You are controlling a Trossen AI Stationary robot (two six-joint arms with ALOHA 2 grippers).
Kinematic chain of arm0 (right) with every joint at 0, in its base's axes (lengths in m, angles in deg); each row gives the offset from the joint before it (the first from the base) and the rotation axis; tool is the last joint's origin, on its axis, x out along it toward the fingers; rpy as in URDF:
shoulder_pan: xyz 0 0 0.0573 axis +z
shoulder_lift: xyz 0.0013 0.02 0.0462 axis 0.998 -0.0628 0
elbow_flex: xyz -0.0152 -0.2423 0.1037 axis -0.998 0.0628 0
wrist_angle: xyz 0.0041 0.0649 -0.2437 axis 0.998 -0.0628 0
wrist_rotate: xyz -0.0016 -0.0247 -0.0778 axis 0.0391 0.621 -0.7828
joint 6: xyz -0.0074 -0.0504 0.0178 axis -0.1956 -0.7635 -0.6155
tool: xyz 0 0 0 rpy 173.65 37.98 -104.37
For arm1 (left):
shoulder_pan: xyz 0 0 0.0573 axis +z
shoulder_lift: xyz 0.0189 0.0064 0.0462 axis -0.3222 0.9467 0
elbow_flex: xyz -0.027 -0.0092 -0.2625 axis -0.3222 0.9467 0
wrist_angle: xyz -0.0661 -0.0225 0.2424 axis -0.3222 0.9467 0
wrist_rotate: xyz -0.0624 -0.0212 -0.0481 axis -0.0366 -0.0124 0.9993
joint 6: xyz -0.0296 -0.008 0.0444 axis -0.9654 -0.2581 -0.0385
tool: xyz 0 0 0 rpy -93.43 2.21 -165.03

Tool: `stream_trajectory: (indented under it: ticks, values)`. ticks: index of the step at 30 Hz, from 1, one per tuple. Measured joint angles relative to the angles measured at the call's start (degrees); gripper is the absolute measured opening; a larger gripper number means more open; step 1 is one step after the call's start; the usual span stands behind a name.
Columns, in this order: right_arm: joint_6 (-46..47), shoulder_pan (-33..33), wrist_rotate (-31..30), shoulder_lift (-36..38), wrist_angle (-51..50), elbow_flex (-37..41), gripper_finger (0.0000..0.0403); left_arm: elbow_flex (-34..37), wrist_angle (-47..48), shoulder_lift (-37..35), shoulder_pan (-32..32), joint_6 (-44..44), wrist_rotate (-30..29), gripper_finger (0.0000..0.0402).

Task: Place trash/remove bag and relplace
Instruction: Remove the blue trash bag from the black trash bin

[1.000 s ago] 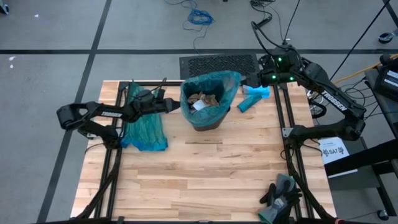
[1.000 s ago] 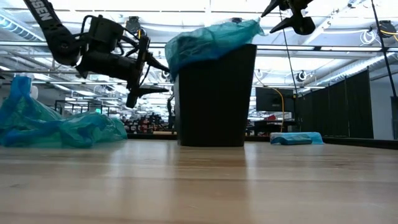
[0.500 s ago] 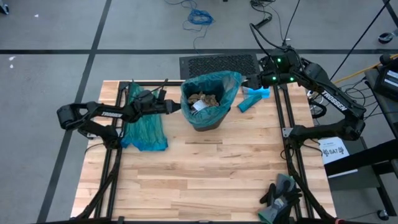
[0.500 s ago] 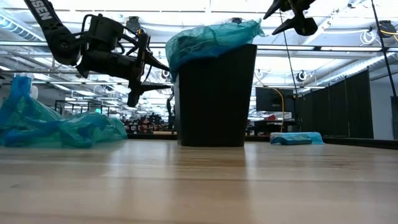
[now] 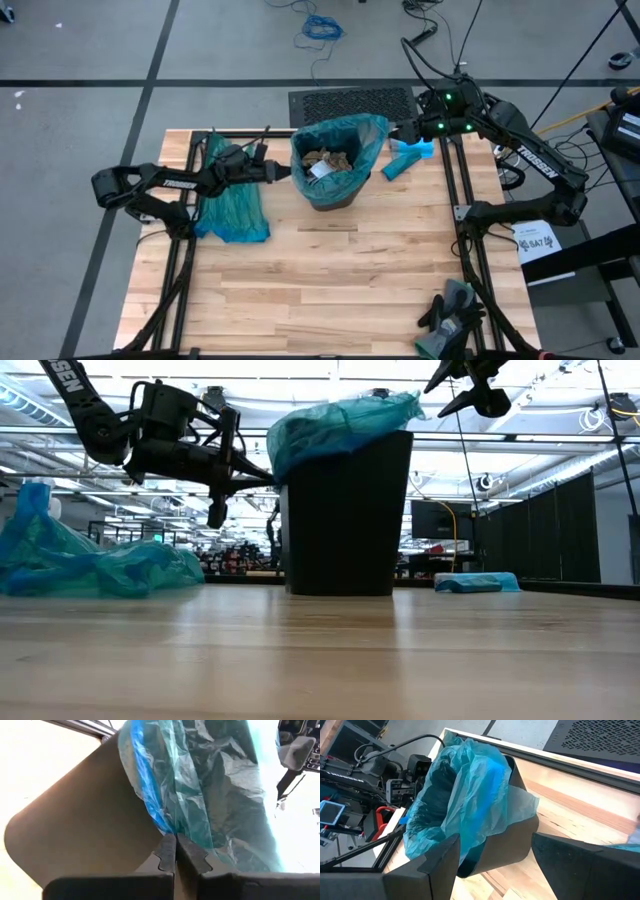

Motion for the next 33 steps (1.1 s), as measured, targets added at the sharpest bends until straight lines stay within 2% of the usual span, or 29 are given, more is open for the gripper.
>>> stream_trajectory:
  ticks: [10,21,27,33]
  values:
    - [0.0,0.0,-0.1,0.0,0.0,0.0,0.0238,0.0,-0.1,-1.9,0.0,-1.6,3.9,0.0002]
    - [0.0,0.0,-0.1,-0.4,2.4,0.0,0.0238,-0.6,0.1,-13.5,0.2,-1.6,4.3,0.0001]
    - [-0.1,1.9,0.2,-2.9,9.3,0.0,0.0238,-6.8,0.5,-14.5,0.7,0.3,1.7,0.0000]
    - [-1.2,5.0,0.5,-5.7,16.3,0.0,0.0238,-14.5,7.7,-13.7,1.1,5.5,1.7,0.0000]
